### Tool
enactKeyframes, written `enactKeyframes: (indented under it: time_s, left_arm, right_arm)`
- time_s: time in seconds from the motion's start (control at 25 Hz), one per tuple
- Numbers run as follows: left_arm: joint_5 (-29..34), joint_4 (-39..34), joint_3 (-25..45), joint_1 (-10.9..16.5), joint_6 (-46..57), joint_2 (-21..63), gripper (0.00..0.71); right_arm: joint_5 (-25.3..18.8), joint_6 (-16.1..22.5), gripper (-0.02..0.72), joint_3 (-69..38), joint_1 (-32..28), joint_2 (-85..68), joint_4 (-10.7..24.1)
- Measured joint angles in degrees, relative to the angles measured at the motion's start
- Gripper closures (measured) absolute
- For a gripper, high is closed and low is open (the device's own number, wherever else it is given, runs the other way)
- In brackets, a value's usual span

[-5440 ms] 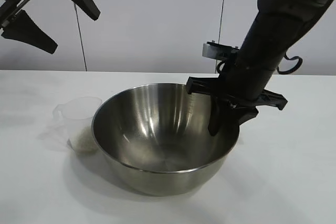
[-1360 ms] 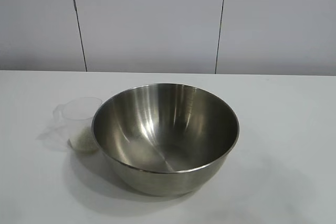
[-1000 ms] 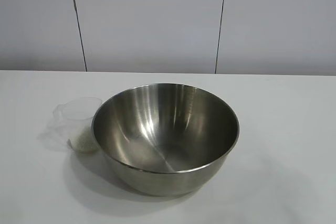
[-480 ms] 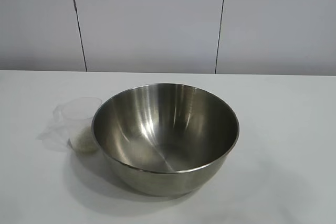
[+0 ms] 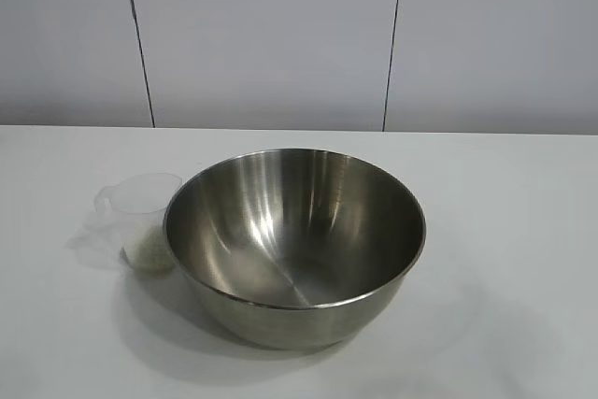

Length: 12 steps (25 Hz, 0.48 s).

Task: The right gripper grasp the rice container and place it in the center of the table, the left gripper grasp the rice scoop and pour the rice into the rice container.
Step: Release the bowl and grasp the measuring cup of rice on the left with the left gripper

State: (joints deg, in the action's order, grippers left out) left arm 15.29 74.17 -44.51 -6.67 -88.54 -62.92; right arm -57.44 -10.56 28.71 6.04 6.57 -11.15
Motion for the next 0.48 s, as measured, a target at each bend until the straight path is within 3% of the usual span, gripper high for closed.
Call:
enactKeyframes:
  time_s: [0.12, 0.32, 0.4, 0.48]
  left_arm:
    - [0.94, -19.03, -2.29, 0.0, 20.4, 0.0, 0.045]
    - [-0.96, -64.47, -3.13, -2.1, 69.77, 0.0, 0.045]
    - [-4.08, -75.7, -2.4, -2.64, 86.29, 0.0, 0.045]
    - [-8.6, -80.89, -0.92, -2.69, 93.44, 0.0, 0.045]
  right_arm:
    - [0.0, 0.0, 0.065, 0.0, 0.0, 0.0, 0.0]
    - [0.0, 0.0, 0.065, 0.0, 0.0, 0.06, -0.05]
    - [0.0, 0.0, 0.065, 0.0, 0.0, 0.11, -0.05]
    - [0.0, 0.0, 0.065, 0.0, 0.0, 0.1, -0.05]
